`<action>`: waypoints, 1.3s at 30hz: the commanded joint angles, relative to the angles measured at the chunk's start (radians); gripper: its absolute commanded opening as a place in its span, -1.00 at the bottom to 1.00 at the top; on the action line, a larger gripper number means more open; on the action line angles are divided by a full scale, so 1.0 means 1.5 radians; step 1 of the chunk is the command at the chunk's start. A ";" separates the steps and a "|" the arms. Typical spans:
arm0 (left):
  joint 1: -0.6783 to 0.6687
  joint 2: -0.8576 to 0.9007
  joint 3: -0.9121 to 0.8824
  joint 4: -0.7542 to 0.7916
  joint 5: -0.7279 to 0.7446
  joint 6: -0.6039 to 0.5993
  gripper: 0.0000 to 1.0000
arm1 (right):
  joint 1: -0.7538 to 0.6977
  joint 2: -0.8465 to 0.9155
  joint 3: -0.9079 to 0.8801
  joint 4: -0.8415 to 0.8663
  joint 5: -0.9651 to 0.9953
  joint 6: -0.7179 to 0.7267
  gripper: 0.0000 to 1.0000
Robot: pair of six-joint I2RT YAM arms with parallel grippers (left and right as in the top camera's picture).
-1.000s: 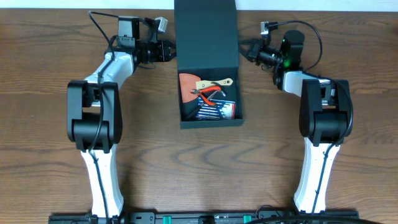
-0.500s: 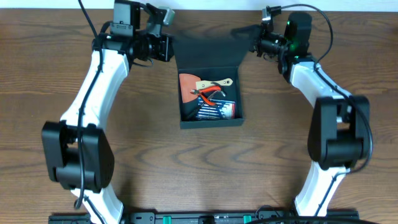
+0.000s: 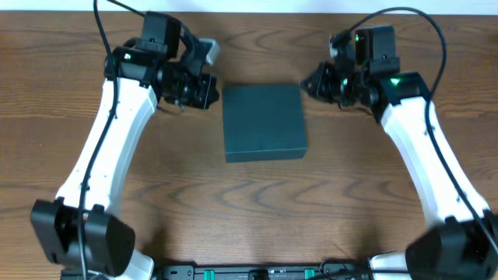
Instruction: Pack container
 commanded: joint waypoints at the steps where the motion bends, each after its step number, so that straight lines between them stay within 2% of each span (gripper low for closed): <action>1: -0.034 -0.022 0.000 -0.055 -0.064 0.021 -0.89 | 0.030 -0.031 0.004 -0.080 0.130 -0.140 -0.97; 5: -0.071 -0.019 -0.017 -0.106 -0.118 0.023 -0.88 | 0.046 -0.031 -0.005 -0.155 0.151 -0.176 -0.97; 12: -0.111 -0.019 -0.077 -0.091 -0.120 0.023 -0.87 | 0.047 -0.031 -0.049 -0.169 0.151 -0.184 -0.98; 18: -0.114 -0.019 -0.174 0.023 -0.119 0.022 -0.86 | 0.048 -0.031 -0.129 -0.089 0.149 -0.184 -0.97; 26: -0.117 -0.018 -0.301 0.190 -0.111 0.022 -0.87 | 0.071 -0.031 -0.274 0.101 0.111 -0.183 -0.98; 33: -0.117 -0.010 -0.339 0.192 -0.112 0.022 -0.87 | 0.076 -0.030 -0.343 0.177 0.114 -0.183 -0.98; 39: -0.112 -0.042 -0.299 0.147 -0.113 0.007 -0.87 | 0.054 -0.051 -0.292 0.158 0.116 -0.184 -0.97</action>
